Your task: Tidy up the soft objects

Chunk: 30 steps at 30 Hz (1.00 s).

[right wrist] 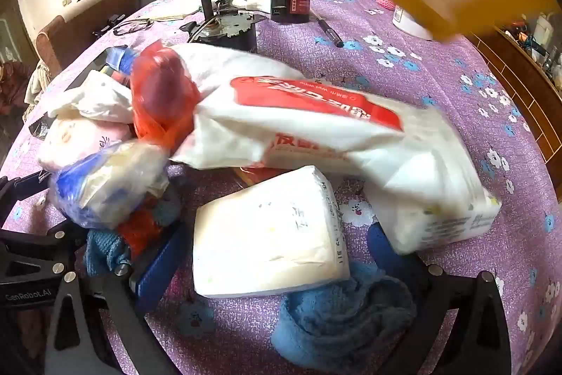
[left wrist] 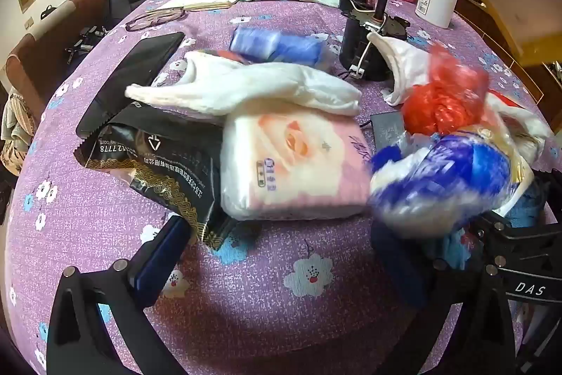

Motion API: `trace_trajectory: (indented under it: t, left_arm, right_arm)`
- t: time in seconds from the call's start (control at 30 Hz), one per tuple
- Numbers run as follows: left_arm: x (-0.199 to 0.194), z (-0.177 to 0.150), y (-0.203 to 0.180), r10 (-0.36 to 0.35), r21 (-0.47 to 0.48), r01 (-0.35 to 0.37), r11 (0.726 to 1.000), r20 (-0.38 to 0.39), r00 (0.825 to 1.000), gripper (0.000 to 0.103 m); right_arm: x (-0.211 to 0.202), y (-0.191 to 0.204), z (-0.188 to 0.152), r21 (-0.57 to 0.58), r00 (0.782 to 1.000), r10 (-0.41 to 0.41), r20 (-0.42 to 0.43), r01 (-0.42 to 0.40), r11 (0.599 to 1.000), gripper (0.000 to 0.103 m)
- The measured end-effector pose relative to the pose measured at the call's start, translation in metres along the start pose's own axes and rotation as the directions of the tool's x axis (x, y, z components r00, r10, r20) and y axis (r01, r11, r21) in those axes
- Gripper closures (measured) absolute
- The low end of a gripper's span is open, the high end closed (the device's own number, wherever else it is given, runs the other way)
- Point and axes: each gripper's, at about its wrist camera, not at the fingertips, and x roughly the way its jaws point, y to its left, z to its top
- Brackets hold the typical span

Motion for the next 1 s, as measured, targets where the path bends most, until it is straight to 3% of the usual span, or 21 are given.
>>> trace_trajectory:
  t: [1.0]
  left_arm:
    - [0.0001,0.0002,-0.0005,0.001,0.001,-0.001,1.000,0.000,1.000,0.000]
  right_arm:
    - [0.0036,0.0007,0.0003,0.000,1.000,0.000,-0.001,0.000,1.000,0.001]
